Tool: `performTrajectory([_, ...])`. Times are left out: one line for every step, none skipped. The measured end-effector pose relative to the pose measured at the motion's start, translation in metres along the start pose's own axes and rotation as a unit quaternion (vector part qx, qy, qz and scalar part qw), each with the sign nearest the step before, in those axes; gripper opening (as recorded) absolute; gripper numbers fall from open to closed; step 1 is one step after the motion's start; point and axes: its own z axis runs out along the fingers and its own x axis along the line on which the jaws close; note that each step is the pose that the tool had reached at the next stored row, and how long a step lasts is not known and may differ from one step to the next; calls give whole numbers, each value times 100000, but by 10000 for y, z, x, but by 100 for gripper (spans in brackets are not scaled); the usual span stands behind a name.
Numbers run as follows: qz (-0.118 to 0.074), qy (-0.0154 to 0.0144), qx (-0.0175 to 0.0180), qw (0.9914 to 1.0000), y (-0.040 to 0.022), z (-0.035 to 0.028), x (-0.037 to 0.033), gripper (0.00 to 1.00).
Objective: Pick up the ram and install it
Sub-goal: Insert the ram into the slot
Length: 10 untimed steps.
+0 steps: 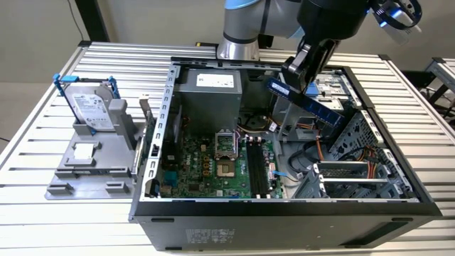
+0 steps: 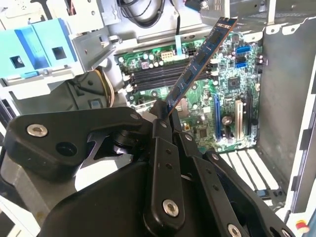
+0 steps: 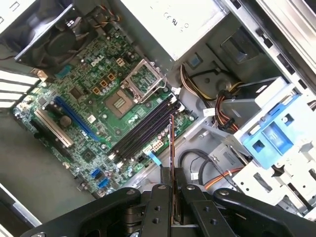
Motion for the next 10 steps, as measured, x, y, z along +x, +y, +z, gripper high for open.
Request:
performTrajectory([378, -7, 9, 99999, 0, 0, 0, 0])
performTrajectory([749, -9, 19, 99997, 1, 0, 0, 0])
performTrajectory([1126, -12, 29, 99994, 1, -1, 0, 0])
performTrajectory([1508, -21, 36, 99989, 1, 0, 1, 0])
performTrajectory([1874, -26, 47, 99982, 1, -1, 1, 0])
performTrajectory([2242, -35, 54, 99975, 1, 0, 1, 0])
performTrajectory([2628, -41, 64, 99965, 2, -1, 1, 0])
performTrajectory([3010, -50, 71, 99955, 2, 0, 1, 0])
performTrajectory([3354, -64, 72, 99944, 2, 1, 1, 0])
performTrajectory([3728, -71, 83, 99930, 2, 1, 1, 0])
